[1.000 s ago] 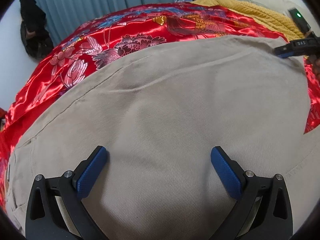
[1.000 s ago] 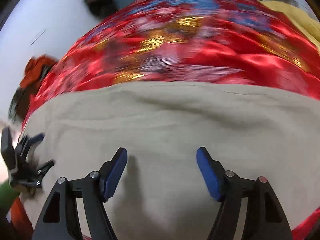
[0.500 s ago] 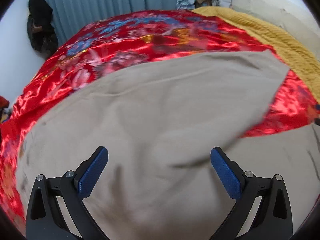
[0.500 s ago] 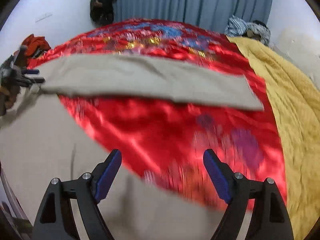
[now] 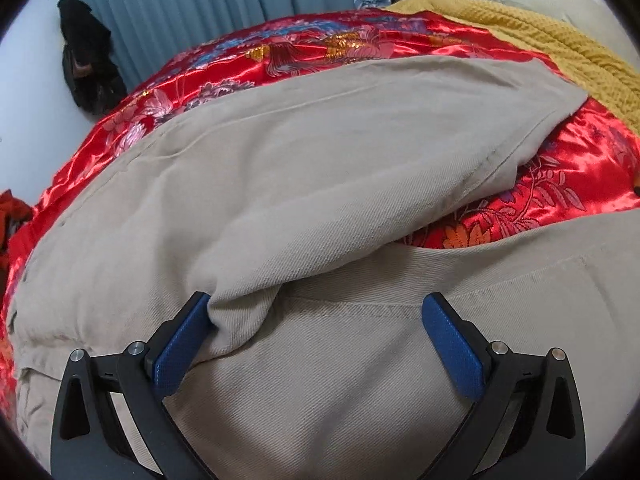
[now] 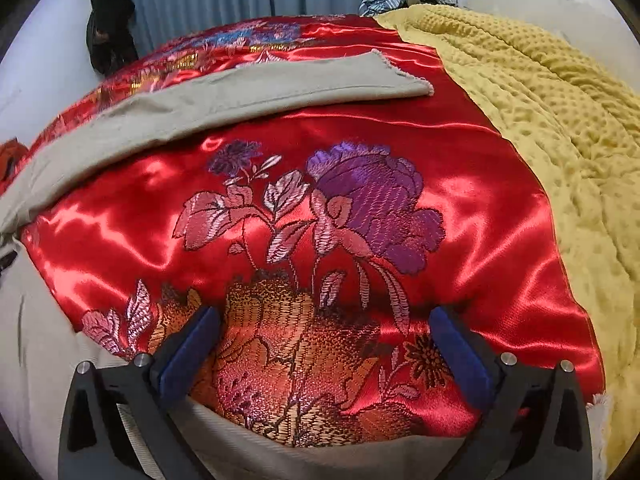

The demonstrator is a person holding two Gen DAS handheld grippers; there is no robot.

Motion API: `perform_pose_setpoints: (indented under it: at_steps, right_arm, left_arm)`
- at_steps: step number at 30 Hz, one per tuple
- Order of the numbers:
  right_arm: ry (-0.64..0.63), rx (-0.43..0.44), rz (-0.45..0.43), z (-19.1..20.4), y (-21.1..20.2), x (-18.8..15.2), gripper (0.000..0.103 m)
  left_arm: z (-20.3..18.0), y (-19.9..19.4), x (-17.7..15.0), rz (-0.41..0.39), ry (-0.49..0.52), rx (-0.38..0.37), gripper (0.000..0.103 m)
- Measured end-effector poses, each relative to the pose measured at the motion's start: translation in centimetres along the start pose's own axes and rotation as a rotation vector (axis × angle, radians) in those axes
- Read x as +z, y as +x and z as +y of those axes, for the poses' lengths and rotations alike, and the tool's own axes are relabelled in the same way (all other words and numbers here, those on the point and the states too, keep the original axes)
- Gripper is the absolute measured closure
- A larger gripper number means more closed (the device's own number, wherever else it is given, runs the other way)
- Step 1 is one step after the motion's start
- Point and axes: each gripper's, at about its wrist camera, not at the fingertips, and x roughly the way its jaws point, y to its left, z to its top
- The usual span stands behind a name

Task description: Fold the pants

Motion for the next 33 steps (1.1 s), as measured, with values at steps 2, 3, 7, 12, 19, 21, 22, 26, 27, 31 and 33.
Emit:
perform_pose_setpoints:
  at_steps: [2,3,7,12,19,21,22,26,27,31,33]
  right_arm:
    - [-0.003,-0.003,0.005,0.01,0.16,0.19,0.0]
    - [-0.001,-0.002,0.003,0.0,0.22,0.26,0.0]
    - [-0.005,-0.005,0.005,-0.09,-0.24,-0.13,0.0]
    - [-0.004,-0.004,0.005,0.12,-0.42,-0.28,0.0]
    - [-0.004,-0.004,0.005,0.13,-0.43,-0.29,0.0]
    - [-0.004,-0.004,0.005,0.12,-0.45,-0.28,0.0]
    - [-0.004,-0.004,0.005,0.12,-0.45,-0.28,0.0]
    - [-0.004,-0.004,0.005,0.12,-0.44,-0.28,0.0]
    - [-0.004,-0.004,0.005,0.12,-0.44,-0.28,0.0]
    - [-0.004,-0.004,0.005,0.12,-0.44,-0.28,0.0]
    - [-0.004,-0.004,0.005,0.12,-0.45,-0.29,0.0]
  left_arm:
    - [-0.47,-0.07,-0.08,-0.003,0.004,0.007,0.0]
    - [-0.59,-0.15,-0.18,-0.004,0.005,0.008,0.0]
    - [-0.67,-0.14,-0.25,-0.003,0.003,0.006,0.0]
    - [-0.62,-0.11,-0.21,-0.003,0.004,0.007,0.0]
    - [-0.62,-0.07,-0.21,-0.004,0.008,0.013,0.0]
    - [-0.8,-0.08,-0.18,-0.005,0.015,0.022,0.0]
    - [-0.83,-0.08,-0.18,-0.006,0.017,0.024,0.0]
    - [-0.88,-0.08,-0.12,-0.006,0.02,0.028,0.0]
    - [-0.88,-0.08,-0.13,-0.006,0.02,0.029,0.0]
    - [-0.93,-0.09,-0.13,-0.007,0.024,0.035,0.0]
    - [-0.91,-0.11,-0.13,-0.008,0.025,0.037,0.0]
